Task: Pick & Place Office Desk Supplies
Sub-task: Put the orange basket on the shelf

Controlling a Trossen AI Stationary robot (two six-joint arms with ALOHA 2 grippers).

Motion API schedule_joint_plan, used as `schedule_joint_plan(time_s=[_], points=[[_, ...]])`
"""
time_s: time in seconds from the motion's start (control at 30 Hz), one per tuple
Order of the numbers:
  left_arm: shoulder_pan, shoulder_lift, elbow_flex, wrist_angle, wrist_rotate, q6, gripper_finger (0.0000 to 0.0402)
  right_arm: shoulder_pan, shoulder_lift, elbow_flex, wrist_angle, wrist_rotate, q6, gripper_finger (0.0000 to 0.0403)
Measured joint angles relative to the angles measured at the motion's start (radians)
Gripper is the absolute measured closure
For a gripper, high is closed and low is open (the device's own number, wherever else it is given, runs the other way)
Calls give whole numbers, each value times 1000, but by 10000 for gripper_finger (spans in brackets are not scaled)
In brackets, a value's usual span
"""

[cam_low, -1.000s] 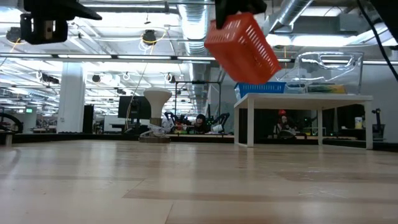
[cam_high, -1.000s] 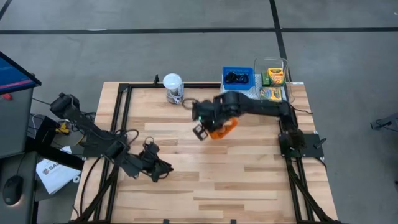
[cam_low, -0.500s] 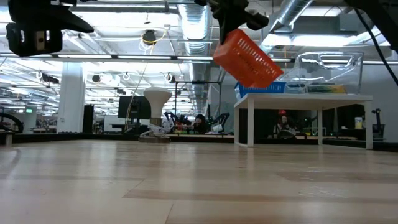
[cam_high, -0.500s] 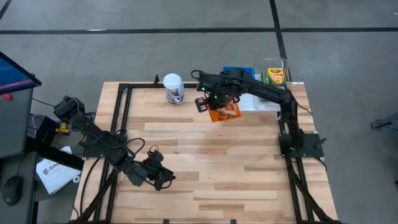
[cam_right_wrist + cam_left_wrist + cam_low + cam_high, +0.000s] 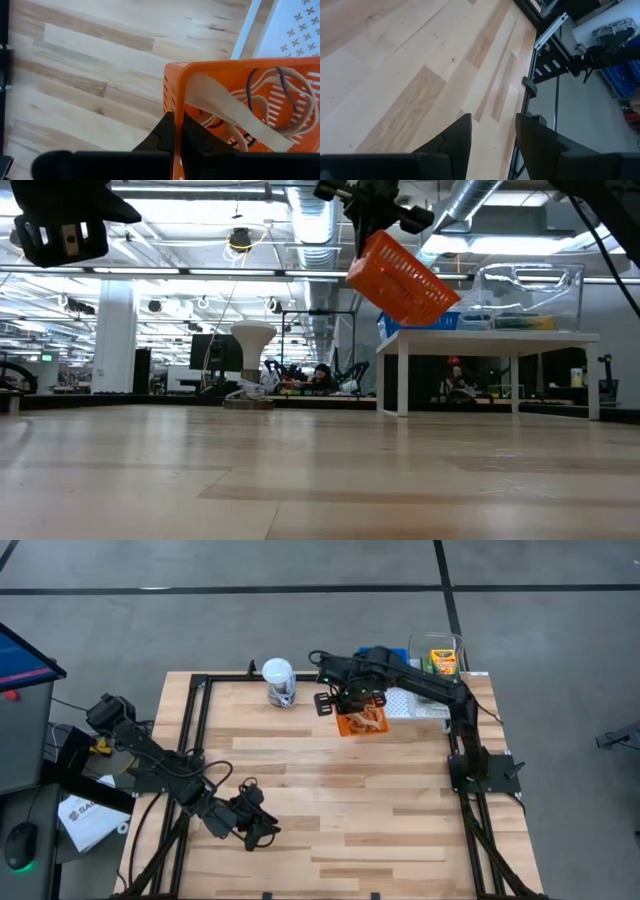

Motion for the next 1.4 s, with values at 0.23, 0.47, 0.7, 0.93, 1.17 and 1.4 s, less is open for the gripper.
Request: schedule_joint_plan(time_s=[0.23, 0.47, 0.7, 0.93, 1.17, 1.4], points=[[0, 0, 0, 0, 20, 22, 257, 16, 0, 0, 0, 3, 27, 400], [0, 0, 0, -1, 21, 22, 257, 2, 0, 1, 0, 16, 15, 400], [0, 0, 0, -1, 42, 22, 257, -39, 0, 1, 0, 19, -35, 400], [0, 0, 0, -1, 42, 22, 257, -71, 0, 1, 0, 11, -78, 400], [0, 0, 0, -1, 42, 22, 257, -101, 0, 2, 0, 7, -112, 400], [0, 0, 0, -1, 42, 21, 257, -115, 0, 2, 0, 4, -134, 400]])
